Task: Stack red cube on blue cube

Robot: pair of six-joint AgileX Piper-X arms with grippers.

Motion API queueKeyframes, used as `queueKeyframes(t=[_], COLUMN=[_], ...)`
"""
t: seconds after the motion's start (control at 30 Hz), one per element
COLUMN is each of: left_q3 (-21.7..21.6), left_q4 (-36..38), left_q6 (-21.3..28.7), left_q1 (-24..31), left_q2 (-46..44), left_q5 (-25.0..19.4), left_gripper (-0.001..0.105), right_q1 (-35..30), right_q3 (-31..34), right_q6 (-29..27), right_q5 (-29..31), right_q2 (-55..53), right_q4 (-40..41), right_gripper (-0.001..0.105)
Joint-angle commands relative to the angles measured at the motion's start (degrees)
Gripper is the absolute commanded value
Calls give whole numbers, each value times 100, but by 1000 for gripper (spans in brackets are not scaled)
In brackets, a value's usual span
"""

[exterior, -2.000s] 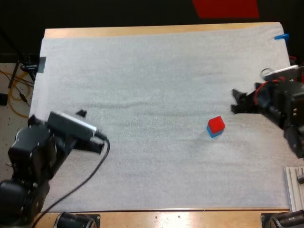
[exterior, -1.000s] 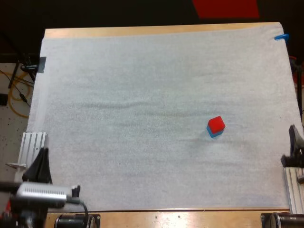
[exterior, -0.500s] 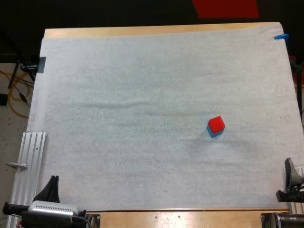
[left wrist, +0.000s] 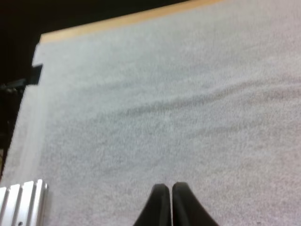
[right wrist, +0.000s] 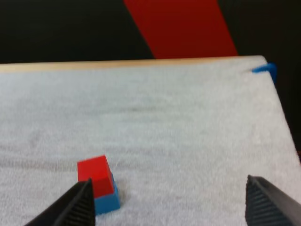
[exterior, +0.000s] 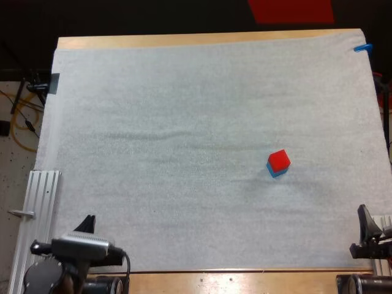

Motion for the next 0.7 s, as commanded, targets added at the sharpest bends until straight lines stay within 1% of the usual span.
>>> queueKeyframes(t=[0.0,0.07,0.23,0.33,0.43,0.67], left_q3=[136,248,247,247,247,263], left_q4=[-222,-230,-238,-250,-304,-346], left_q6=[-127,-164,-162,-162,-162,-162], left_q1=[-6,-6,-6,-6,-6,-6], left_q2=[-806,-800,-800,-800,-800,-800], left_q5=[36,36,51,51,51,51], left_gripper=[0,0,0,0,0,0], right_q1=[-14,-14,-14,-14,-14,-14], right_q3=[85,184,239,295,442,456], right_q6=[43,83,95,-41,-51,-37], right_q5=[-55,-55,-55,-55,-55,-55], right_q2=[-227,-227,-227,-227,-227,-227], right_q4=[-38,-38,200,398,323,268], right_gripper=[65,65,65,65,65,65])
